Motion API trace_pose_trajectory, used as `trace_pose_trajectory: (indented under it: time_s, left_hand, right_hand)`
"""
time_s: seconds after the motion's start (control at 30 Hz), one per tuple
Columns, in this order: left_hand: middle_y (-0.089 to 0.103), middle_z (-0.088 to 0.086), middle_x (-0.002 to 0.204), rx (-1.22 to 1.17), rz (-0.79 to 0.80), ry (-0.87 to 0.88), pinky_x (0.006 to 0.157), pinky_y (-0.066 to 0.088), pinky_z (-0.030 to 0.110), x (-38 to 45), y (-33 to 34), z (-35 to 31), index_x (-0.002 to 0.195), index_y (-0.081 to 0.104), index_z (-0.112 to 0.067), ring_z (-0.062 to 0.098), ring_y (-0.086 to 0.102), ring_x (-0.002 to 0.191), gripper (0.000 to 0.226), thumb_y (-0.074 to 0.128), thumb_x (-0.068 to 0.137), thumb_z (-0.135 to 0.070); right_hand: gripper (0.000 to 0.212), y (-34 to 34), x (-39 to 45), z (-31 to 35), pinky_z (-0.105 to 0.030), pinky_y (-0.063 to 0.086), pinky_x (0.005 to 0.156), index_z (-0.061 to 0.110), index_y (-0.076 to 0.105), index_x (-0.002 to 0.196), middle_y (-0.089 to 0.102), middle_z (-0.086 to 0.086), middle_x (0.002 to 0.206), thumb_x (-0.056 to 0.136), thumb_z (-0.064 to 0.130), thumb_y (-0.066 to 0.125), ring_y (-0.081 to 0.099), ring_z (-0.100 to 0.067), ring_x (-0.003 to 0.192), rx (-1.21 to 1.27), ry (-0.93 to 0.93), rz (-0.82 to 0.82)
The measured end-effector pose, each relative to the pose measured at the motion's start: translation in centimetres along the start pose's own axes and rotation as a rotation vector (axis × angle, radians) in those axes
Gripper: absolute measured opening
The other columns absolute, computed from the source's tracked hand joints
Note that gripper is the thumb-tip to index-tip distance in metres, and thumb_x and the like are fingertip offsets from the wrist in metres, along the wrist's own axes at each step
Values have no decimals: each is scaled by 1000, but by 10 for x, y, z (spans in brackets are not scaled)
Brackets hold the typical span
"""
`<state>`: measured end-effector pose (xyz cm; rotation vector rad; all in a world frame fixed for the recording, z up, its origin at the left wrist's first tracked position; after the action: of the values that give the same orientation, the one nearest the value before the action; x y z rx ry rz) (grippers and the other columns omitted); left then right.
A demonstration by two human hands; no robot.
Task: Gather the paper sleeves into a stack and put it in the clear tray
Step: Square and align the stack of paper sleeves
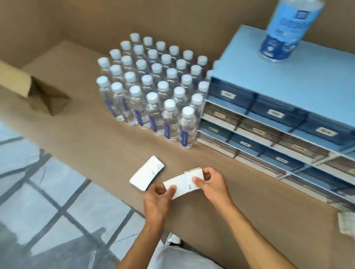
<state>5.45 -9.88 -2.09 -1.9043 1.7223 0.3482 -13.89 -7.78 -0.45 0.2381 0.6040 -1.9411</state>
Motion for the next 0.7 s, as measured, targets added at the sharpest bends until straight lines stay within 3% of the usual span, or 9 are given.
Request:
trace_pose_trajectory:
  time_s: [0.13, 0.27, 0.4, 0.7]
  left_hand:
    - [60, -1, 63, -117, -173, -88, 52, 42, 25, 10, -39, 7, 72, 60, -13, 13, 53, 55, 25, 81, 77, -26]
    - [64, 1, 66, -154, -306, -158, 52, 44, 27, 24, -62, 8, 72, 60, -14, 17, 58, 59, 25, 79, 77, -29]
    - [71, 7, 76, -137, -352, -248, 74, 59, 42, 40, -70, 6, 76, 62, -16, 29, 68, 74, 26, 75, 76, -38]
    - [72, 8, 86, -58, -423, -325, 65, 49, 30, 65, -76, -1, 87, 66, -8, 25, 65, 78, 30, 73, 81, -36]
  right_hand:
    - [17, 56, 20, 24, -35, 57, 74, 13, 65, 86, 74, -4, 86, 74, 15, 76, 71, -23, 80, -156, -21, 148]
    - [20, 101, 40, 46, -39, 55, 83, 14, 64, 88, 70, -7, 98, 73, 22, 75, 68, -26, 91, -346, -72, 233]
    - [23, 131, 62, 62, -41, 52, 88, 14, 64, 87, 66, -13, 108, 71, 30, 71, 64, -31, 99, -517, -92, 274]
    - [29, 162, 88, 61, -40, 54, 84, 7, 67, 93, 74, -12, 100, 74, 27, 73, 69, -29, 94, -566, -61, 315]
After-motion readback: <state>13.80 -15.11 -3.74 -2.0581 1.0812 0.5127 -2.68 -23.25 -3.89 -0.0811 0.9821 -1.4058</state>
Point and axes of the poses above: each hand's wrist, its own x-axis towards the middle knuckle, its own y-axis out of the palm, z = x × y, the point moved 4 cm from there along x, towards the middle knuckle
